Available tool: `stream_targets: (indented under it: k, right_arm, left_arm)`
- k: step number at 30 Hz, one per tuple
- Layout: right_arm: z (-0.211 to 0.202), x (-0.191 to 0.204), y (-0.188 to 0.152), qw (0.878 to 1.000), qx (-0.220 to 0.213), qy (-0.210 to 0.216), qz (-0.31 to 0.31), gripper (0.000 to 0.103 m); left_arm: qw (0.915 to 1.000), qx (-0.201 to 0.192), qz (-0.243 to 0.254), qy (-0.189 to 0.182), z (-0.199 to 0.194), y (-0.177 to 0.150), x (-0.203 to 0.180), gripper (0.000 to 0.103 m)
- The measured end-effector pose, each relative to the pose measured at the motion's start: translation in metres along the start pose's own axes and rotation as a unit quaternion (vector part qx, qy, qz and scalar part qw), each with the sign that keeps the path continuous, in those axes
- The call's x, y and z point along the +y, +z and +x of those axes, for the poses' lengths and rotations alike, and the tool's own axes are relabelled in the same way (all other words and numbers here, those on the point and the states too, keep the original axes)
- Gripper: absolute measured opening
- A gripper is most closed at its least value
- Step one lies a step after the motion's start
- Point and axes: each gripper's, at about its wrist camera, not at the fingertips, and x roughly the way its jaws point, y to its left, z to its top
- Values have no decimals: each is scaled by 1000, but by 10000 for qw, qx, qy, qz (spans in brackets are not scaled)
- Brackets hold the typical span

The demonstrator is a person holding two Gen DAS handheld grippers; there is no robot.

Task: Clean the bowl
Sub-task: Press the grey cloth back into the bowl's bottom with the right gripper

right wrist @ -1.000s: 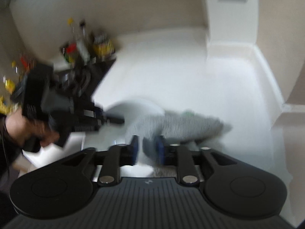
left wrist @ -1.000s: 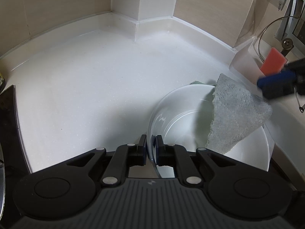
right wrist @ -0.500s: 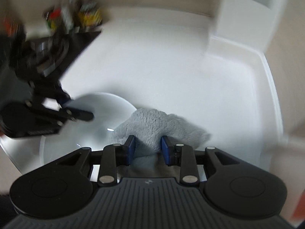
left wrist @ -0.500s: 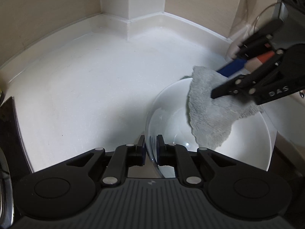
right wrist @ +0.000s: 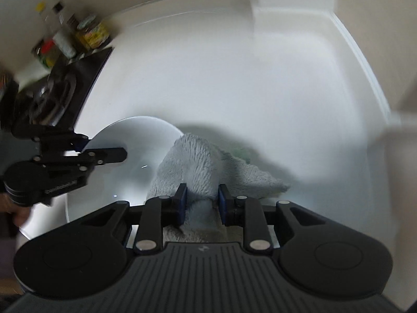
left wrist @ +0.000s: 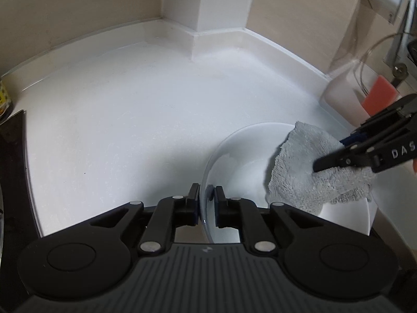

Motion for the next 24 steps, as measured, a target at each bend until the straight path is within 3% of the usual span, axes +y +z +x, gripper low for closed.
stream_targets:
  k: [4,8,14,17,22,24]
  right_arm:
    - [1,-2,-1,9995,63,108,-294,20]
    - [1,12,-1,9951,61,-83,-978,20]
    - [-1,34,3,9693,75,-358,-2431,20]
    - [4,38,15,9541,140,-287,-2978,20]
    - [15,46,42,9273,237,-129,-3733,20]
    - [23,48,63,9350,170,92,-3541,18]
  left_arm:
    - [9981,-91,587,-172,-9,13,-1,9]
    - [9904,120,1314,-413,-6,36,-4,9]
    - [9784,552,1919,-533,8,53,-10,11]
    - [9763,677,2029,-340,10,55,-9,10]
    - [9782,883,1839,-385,12,59,-3,7]
    - [9824,821,1648,-327,9,56,-2,8]
